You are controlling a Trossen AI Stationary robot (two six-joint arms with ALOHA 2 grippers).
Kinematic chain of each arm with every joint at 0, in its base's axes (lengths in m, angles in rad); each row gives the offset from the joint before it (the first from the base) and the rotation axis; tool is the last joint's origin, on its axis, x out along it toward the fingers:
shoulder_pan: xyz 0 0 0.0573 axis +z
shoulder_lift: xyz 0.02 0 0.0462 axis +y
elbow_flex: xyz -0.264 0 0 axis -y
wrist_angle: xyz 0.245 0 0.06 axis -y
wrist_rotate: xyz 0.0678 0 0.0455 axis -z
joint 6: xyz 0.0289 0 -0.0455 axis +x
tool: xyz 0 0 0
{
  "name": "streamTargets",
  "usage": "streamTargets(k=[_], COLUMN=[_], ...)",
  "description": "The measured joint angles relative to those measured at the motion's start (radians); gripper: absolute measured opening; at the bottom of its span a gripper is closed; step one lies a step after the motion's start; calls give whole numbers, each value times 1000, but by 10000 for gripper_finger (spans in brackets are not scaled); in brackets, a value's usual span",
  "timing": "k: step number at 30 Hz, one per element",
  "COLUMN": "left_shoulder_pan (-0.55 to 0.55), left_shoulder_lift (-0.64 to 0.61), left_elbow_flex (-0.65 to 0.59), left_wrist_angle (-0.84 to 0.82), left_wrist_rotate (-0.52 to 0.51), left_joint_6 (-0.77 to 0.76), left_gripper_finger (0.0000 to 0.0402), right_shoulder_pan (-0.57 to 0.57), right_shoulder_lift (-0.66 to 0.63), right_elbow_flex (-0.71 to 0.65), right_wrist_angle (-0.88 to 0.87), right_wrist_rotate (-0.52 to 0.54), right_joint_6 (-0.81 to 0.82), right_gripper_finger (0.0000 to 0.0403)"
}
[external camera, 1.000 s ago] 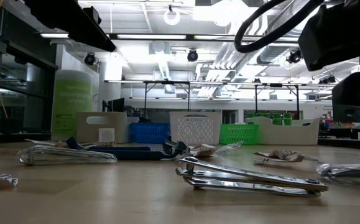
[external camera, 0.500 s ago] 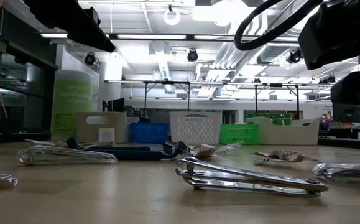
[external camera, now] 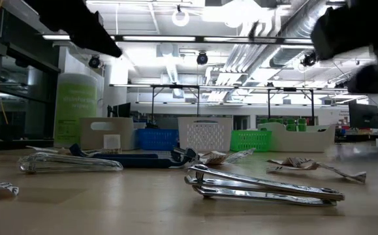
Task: Pick & Place Travel size toiletries
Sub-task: Put the bottom right silver nail cutter into the blue bin
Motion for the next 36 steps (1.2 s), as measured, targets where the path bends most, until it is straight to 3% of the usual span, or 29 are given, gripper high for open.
streamTargets(k=[5,9,13,17,20,24,29,36], left_shoulder_pan=[7,67,171,274,332,377,427,548], left_shoulder_lift=[26,46,45,44,43,44,44,44], left_elbow_flex=[-11,-84,-222,-355,-399,-401,-401,-401], left_wrist_angle=[17,135,441,812,929,948,945,978], left_wrist_rotate=[-118,-140,-15,176,263,315,328,435], left_joint_6=[51,141,248,336,355,365,403,430], left_gripper_finger=[184,184,184,184,184,184,184,184], right_shoulder_pan=[15,9,-42,-129,-215,-327,-450,-596], right_shoulder_lift=[-115,-195,-221,-225,-223,-223,-224,-224], right_elbow_flex=[5,5,-11,-78,-144,-215,-248,-298], right_wrist_angle=[-144,-212,-198,-53,169,430,632,914], right_wrist_rotate=[59,336,579,703,695,594,478,301], right_joint_6=[3,-2,-76,-232,-399,-604,-779,-964], right_gripper_finger=[45,45,45,45,45,45,45,45])
